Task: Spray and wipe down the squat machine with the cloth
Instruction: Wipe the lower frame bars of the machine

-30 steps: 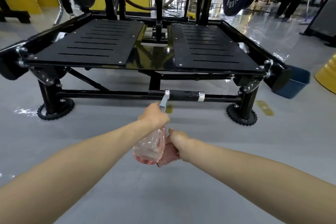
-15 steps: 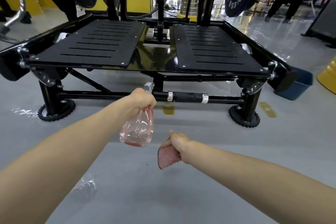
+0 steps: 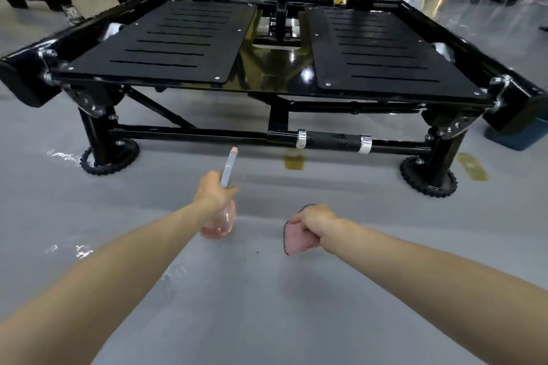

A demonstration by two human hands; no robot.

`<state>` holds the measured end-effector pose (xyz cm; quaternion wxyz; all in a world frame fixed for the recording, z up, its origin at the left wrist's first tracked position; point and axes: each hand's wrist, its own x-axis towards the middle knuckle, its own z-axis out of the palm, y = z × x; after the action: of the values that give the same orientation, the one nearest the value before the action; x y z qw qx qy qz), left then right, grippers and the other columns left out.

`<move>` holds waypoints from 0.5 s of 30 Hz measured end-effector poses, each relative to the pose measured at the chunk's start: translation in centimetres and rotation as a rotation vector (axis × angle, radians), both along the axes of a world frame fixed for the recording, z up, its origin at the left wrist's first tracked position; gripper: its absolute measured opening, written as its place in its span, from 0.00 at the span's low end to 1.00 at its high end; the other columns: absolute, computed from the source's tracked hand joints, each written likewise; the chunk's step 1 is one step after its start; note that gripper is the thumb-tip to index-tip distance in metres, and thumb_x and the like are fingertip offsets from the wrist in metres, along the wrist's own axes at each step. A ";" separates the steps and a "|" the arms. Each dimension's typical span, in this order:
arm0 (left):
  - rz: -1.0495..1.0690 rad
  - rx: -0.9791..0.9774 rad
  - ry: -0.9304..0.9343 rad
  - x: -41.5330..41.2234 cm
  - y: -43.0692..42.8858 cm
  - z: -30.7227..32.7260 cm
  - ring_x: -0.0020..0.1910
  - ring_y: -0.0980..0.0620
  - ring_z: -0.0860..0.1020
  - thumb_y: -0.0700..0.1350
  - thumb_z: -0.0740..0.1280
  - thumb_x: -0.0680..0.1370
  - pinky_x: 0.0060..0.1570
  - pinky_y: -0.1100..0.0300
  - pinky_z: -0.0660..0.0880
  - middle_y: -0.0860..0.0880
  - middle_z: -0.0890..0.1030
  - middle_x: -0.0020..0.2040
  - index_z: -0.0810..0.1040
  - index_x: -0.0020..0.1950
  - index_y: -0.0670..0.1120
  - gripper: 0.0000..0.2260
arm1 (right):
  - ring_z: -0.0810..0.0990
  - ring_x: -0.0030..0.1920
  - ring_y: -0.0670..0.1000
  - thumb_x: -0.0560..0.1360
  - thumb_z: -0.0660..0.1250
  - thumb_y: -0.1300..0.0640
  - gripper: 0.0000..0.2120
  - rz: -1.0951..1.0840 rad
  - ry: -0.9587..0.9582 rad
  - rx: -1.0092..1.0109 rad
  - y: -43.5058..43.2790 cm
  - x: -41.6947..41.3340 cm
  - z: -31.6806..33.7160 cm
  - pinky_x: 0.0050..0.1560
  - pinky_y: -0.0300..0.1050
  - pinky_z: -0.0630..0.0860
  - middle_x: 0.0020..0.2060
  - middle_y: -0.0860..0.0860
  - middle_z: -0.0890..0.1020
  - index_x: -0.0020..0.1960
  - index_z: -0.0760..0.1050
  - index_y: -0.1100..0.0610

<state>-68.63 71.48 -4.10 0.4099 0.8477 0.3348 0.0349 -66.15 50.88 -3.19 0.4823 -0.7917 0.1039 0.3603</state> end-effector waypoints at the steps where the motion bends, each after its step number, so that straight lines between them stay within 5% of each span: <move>1: 0.031 0.043 0.022 -0.1 0.2 -0.3 0.38 0.43 0.72 0.40 0.66 0.75 0.38 0.56 0.69 0.47 0.72 0.34 0.69 0.36 0.47 0.10 | 0.73 0.35 0.49 0.75 0.63 0.67 0.12 0.004 0.002 0.005 0.1 0.0 -0.1 0.31 0.39 0.69 0.46 0.56 0.76 0.58 0.77 0.63; 6: 0.217 0.021 -0.129 0.3 1.7 -2.1 0.41 0.38 0.78 0.48 0.69 0.76 0.41 0.49 0.75 0.43 0.79 0.38 0.76 0.44 0.41 0.10 | 0.72 0.35 0.48 0.79 0.55 0.70 0.16 0.025 -0.005 0.030 1.2 0.0 -0.8 0.30 0.34 0.67 0.38 0.51 0.76 0.61 0.76 0.67; 11: 0.184 -0.124 -0.149 0.3 1.8 -3.8 0.42 0.43 0.75 0.49 0.72 0.74 0.48 0.50 0.74 0.46 0.76 0.39 0.73 0.44 0.44 0.12 | 0.74 0.35 0.50 0.74 0.62 0.71 0.11 -0.017 -0.024 0.048 1.3 -0.6 -1.1 0.30 0.37 0.70 0.41 0.56 0.77 0.51 0.81 0.64; 15: 0.169 -0.250 -0.141 0.1 1.7 -4.2 0.42 0.45 0.74 0.46 0.71 0.75 0.42 0.57 0.72 0.48 0.75 0.39 0.69 0.42 0.49 0.10 | 0.68 0.31 0.49 0.72 0.60 0.75 0.12 -0.038 -0.065 0.035 1.6 -0.6 -1.0 0.22 0.33 0.65 0.32 0.54 0.70 0.37 0.71 0.60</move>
<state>-68.54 73.19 -8.29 0.5301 0.7545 0.3770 0.0868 -66.71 52.52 -4.20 0.5060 -0.7923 0.0970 0.3268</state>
